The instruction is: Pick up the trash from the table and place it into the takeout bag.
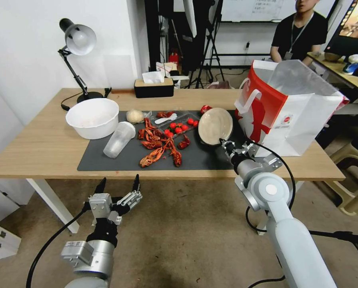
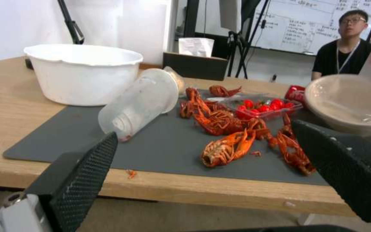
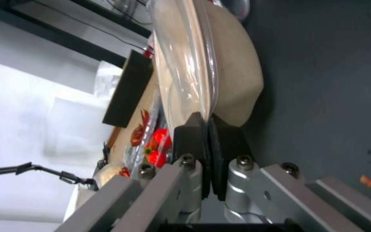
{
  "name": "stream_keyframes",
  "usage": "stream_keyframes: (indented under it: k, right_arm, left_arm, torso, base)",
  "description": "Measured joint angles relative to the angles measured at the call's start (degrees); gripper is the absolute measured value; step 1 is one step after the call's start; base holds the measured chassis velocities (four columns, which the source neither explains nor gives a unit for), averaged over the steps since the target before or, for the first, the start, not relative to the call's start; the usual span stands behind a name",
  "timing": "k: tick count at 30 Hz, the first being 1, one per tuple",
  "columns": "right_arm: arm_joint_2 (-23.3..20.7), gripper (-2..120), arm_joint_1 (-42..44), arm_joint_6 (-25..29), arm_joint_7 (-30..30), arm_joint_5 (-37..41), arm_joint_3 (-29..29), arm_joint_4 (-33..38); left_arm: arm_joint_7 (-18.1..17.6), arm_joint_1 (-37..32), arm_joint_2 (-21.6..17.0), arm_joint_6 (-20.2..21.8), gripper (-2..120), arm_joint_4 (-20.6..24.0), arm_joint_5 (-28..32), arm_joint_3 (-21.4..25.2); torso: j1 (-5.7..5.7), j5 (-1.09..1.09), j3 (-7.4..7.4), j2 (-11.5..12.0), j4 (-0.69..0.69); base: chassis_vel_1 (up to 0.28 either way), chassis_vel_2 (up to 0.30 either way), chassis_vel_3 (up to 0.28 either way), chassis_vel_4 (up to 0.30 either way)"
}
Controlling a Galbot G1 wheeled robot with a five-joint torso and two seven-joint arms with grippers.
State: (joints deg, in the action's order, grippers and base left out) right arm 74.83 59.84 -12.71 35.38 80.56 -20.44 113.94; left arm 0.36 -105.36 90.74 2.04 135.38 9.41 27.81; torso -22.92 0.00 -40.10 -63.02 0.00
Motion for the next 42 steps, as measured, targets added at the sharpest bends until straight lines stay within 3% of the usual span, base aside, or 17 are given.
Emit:
stream_keyframes:
  k: [9, 11, 21, 27, 38, 42]
  right_arm:
    - [-4.4, 0, 2.9, -2.7, -6.8, -20.4, 1.8, 4.0]
    - [-7.4, 0, 4.3, -5.3, -8.4, -30.7, 2.0, 5.5]
    - [-9.1, 0, 5.0, -7.0, -9.4, -36.2, 1.7, 6.7]
    - [-12.3, 0, 5.6, -7.0, -14.1, -47.4, 0.5, 7.2]
    - [-16.3, 0, 4.5, -5.5, -20.5, -51.4, -0.7, 8.9]
    - [-17.5, 0, 2.9, -7.7, -20.6, -48.1, -0.8, 11.0]
  left_arm:
    - [-0.1, -0.1, 0.0, 0.0, 100, 0.2, 0.0, 0.0]
    - [-0.1, -0.2, 0.0, -0.1, 100, 0.4, 0.0, 0.1]
    - [-0.2, -0.2, -0.1, -0.1, 100, 0.4, 0.0, 0.1]
    - [-0.2, -0.2, 0.0, -0.1, 100, 0.4, -0.2, -0.1]
    - [-0.4, -0.3, 0.2, -0.2, 100, 0.6, -0.2, -0.1]
    - [-0.4, -0.3, 0.3, -0.3, 100, 0.8, -0.2, -0.1]
  torso:
    - [0.00, 0.01, 0.00, 0.0, 0.00]
    - [0.00, 0.01, 0.00, 0.0, -0.01]
    - [0.00, 0.01, 0.00, 0.0, 0.00]
    - [0.00, 0.01, 0.00, 0.0, -0.01]
    - [0.00, -0.01, 0.00, 0.0, 0.00]
    - [0.00, 0.00, 0.00, 0.0, 0.00]
  base:
    - [0.000, 0.000, 0.000, 0.000]
    - [0.000, 0.000, 0.000, 0.000]
    - [0.000, 0.000, 0.000, 0.000]
    - [0.000, 0.000, 0.000, 0.000]
    - [0.000, 0.000, 0.000, 0.000]
    - [0.000, 0.000, 0.000, 0.000]
